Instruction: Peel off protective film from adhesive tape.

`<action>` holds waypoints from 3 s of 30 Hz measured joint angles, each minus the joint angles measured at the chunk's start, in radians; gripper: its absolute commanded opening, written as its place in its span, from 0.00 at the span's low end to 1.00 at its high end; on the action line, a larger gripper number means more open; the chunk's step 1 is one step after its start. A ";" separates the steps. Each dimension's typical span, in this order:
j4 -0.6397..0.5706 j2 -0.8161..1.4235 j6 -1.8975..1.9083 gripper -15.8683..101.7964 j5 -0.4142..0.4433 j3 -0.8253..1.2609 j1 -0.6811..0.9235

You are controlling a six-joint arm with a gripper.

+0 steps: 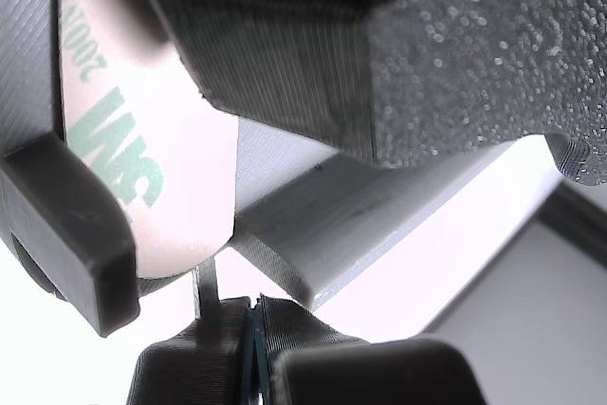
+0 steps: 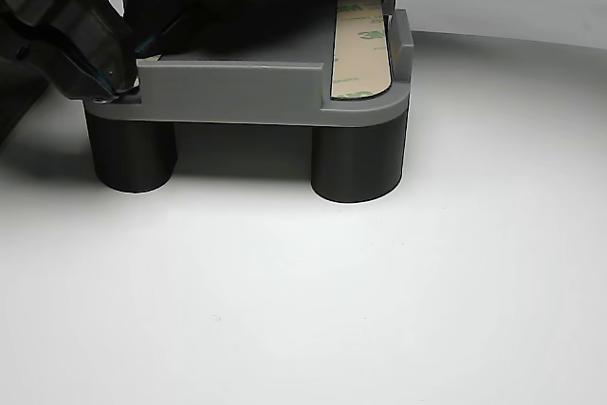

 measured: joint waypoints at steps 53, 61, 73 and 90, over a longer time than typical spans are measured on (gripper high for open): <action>0.091 -0.011 0.054 0.05 -0.011 -0.048 0.012; 0.123 -0.034 0.078 0.05 0.000 -0.074 0.029; 0.137 -0.035 0.081 0.05 0.003 -0.081 0.032; 0.149 -0.046 0.069 0.05 0.009 -0.097 0.035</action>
